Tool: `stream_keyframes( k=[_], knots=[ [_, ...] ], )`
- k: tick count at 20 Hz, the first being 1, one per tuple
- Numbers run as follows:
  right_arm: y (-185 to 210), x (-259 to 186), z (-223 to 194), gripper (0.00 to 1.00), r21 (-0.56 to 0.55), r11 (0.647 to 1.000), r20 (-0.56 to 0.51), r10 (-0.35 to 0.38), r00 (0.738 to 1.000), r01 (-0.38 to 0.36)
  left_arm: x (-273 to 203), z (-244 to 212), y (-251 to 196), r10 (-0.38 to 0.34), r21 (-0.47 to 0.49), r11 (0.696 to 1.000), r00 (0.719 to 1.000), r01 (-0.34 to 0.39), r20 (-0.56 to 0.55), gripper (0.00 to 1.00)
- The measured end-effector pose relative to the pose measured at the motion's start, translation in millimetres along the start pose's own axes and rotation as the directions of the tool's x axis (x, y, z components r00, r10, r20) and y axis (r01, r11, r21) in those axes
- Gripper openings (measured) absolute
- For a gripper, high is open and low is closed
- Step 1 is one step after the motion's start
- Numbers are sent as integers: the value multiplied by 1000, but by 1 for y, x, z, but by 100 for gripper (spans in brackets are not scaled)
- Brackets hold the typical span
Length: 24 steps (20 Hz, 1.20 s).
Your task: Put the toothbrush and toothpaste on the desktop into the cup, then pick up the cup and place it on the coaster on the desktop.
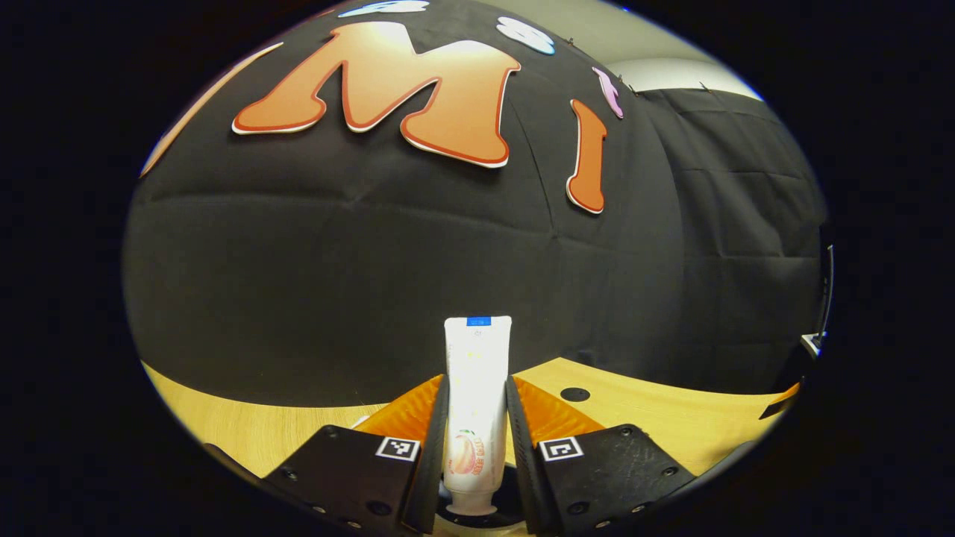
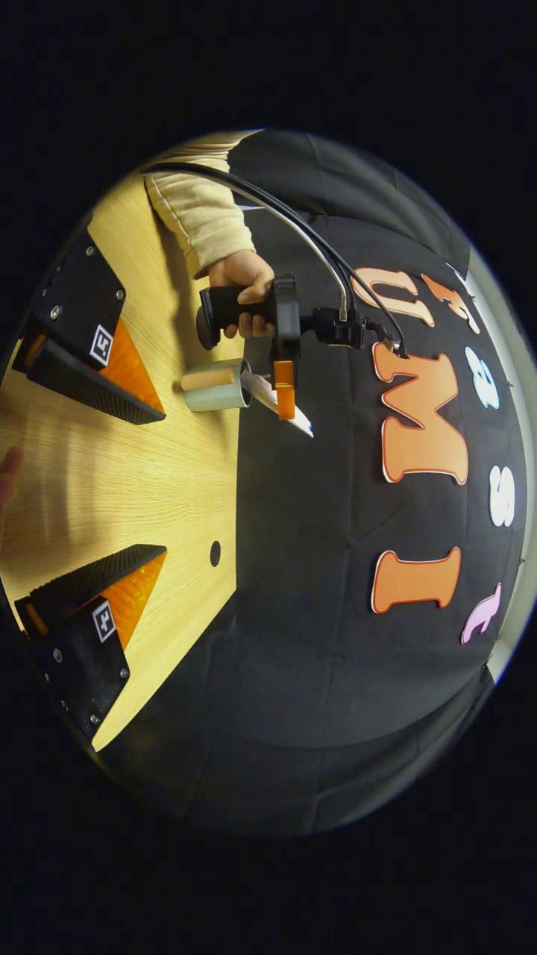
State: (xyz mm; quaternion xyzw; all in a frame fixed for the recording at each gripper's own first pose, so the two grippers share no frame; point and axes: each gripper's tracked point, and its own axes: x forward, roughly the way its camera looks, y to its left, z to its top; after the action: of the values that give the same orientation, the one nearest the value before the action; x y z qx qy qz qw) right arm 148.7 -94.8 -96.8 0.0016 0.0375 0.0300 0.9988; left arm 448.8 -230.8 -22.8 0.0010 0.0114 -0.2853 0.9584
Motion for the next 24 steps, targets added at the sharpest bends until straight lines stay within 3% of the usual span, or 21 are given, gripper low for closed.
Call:
stream_keyframes(
  k=[5, 8, 11, 14, 19, 24],
  knots=[
    [-4, -4, 13, 98, 22, 1000, 42, -19, 999, 18, -21, 7, -6, -5, -19, 1000, 1000, 5, 2, 47],
    [2, -5, 23, 98, 61, 998, 71, -15, 997, 11, -41, 4, -14, -6, -8, 1000, 1000, 6, -25, 54],
    [10, -6, 32, 98, 43, 999, 74, -21, 997, 18, -66, 20, -18, 0, 4, 1000, 1000, 0, -1, 85],
    [23, -5, 48, 98, 39, 999, 78, 7, 997, -10, -99, 34, -22, 11, 19, 1000, 1000, -11, 19, 95],
    [47, 12, 80, 98, 51, 997, 70, 48, 996, -52, -162, 51, -22, 54, 51, 997, 998, -55, 35, 96],
    [72, 45, 99, 98, 50, 995, 33, 88, 996, -89, -228, 52, -3, 159, 59, 985, 987, -161, 28, 97]
  ],
)
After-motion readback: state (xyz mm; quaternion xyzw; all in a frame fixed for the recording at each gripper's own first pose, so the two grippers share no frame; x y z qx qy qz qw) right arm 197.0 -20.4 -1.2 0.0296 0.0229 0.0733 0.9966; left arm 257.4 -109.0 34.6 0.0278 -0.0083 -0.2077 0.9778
